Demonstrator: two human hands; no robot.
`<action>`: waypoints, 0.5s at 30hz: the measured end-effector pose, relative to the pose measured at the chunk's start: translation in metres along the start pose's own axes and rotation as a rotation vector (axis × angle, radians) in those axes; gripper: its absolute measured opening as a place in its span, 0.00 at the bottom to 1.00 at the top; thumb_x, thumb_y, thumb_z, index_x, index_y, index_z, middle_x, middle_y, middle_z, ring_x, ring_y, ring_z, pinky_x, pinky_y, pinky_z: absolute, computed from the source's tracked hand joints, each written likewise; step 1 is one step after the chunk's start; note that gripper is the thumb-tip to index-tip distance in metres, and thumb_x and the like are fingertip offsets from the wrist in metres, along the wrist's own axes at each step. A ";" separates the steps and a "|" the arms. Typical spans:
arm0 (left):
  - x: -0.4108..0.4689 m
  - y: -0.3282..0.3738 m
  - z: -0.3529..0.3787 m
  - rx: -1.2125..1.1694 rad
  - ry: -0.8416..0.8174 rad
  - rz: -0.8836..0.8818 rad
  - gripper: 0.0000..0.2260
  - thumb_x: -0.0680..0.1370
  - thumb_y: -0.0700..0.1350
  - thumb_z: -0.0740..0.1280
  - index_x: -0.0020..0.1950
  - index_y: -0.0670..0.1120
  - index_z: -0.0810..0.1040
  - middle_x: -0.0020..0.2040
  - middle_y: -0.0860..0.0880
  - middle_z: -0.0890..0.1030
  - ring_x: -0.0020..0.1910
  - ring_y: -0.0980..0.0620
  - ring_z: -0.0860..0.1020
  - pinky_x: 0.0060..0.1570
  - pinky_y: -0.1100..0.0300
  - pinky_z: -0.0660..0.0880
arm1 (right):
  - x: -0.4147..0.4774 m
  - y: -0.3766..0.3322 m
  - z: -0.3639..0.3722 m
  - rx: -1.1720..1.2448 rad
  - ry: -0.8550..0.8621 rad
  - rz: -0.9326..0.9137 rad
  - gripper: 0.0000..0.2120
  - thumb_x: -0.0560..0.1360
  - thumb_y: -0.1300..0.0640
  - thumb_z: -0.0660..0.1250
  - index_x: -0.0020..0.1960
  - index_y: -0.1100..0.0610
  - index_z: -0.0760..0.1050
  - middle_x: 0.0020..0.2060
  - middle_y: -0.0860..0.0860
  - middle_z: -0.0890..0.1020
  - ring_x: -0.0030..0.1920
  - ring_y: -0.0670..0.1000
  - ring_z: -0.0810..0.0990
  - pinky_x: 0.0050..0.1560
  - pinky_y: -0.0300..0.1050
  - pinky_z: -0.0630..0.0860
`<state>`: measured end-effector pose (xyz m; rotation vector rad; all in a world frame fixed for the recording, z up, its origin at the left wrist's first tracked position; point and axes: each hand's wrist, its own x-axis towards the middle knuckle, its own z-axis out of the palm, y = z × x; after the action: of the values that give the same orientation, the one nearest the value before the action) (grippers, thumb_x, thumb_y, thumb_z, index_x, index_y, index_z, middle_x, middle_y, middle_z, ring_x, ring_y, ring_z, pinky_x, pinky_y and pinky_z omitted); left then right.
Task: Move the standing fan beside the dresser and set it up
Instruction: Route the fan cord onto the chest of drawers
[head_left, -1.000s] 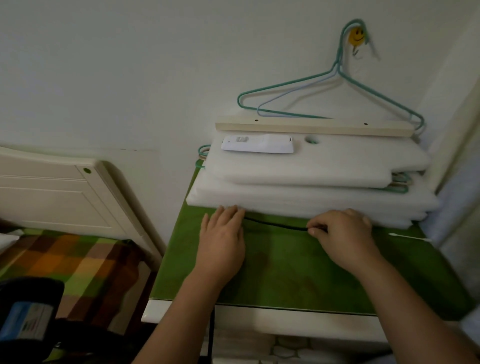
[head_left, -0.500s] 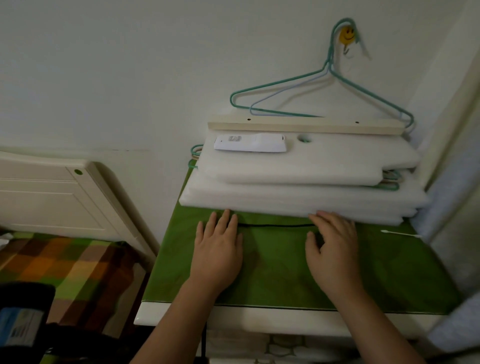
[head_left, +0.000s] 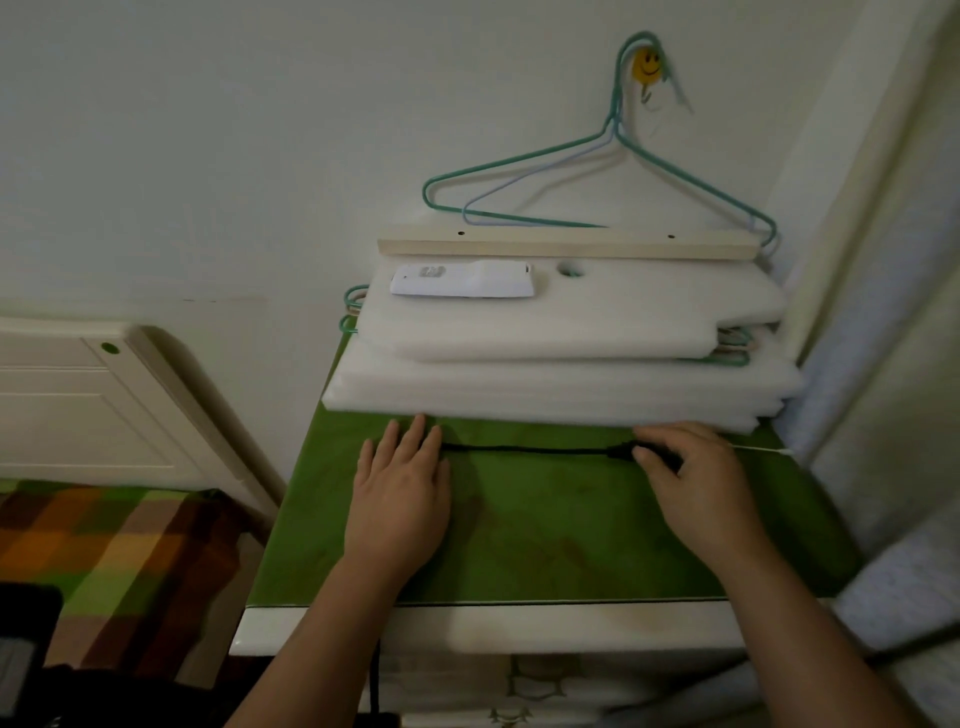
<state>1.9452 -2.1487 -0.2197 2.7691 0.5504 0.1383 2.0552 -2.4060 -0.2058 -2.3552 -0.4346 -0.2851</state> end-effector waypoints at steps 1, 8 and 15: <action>0.000 0.000 -0.001 -0.013 0.009 -0.004 0.23 0.86 0.53 0.50 0.81 0.51 0.60 0.82 0.52 0.55 0.82 0.49 0.50 0.80 0.49 0.45 | -0.002 -0.001 -0.001 0.033 -0.017 0.031 0.10 0.74 0.64 0.73 0.55 0.60 0.83 0.48 0.51 0.79 0.50 0.53 0.79 0.57 0.47 0.75; 0.000 -0.001 -0.002 -0.021 0.024 -0.031 0.22 0.86 0.52 0.51 0.80 0.51 0.61 0.82 0.52 0.56 0.82 0.48 0.51 0.80 0.49 0.46 | 0.002 -0.003 -0.004 0.146 -0.099 0.130 0.09 0.74 0.62 0.74 0.53 0.54 0.83 0.48 0.50 0.83 0.49 0.49 0.80 0.54 0.43 0.74; 0.001 0.001 -0.001 -0.003 0.038 -0.095 0.23 0.86 0.52 0.49 0.81 0.49 0.59 0.82 0.51 0.55 0.82 0.47 0.51 0.80 0.48 0.45 | -0.009 -0.014 0.012 0.055 0.048 0.060 0.14 0.70 0.62 0.78 0.55 0.56 0.84 0.48 0.53 0.84 0.52 0.53 0.80 0.58 0.49 0.76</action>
<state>1.9460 -2.1488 -0.2182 2.7362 0.6902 0.1707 2.0429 -2.3903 -0.2087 -2.2981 -0.3442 -0.2968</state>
